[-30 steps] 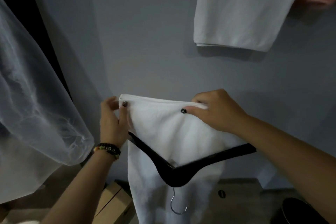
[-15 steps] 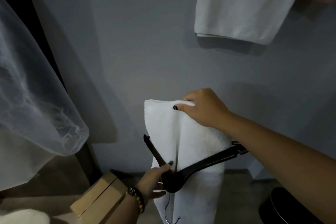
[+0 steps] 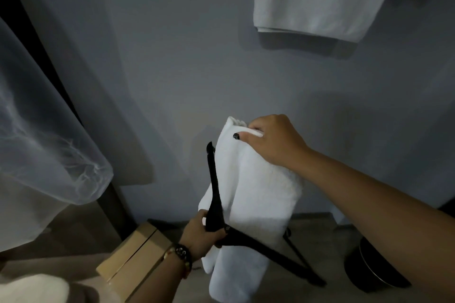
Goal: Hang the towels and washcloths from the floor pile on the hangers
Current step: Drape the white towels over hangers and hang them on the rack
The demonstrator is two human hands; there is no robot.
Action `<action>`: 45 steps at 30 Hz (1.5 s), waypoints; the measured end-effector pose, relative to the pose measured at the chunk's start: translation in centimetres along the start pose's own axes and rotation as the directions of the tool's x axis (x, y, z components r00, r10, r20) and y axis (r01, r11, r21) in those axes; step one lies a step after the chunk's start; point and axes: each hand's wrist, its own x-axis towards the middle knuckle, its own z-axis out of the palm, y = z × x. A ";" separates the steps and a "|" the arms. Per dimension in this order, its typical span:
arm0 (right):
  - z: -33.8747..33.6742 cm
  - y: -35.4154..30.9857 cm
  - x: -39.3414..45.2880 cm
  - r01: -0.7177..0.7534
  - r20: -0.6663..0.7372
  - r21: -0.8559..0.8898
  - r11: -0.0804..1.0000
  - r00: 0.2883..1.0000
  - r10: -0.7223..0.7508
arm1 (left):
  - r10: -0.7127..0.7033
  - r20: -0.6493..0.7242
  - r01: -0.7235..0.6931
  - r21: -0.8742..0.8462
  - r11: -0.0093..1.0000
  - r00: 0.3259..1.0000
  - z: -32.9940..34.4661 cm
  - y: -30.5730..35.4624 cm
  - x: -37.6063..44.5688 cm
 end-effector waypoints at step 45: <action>8.9 16.5 -13.3 -0.554 0.219 0.008 0.832 0.813 0.539 | 0.338 0.077 -0.030 0.989 -0.142 0.938 -5.4 20.4 0.2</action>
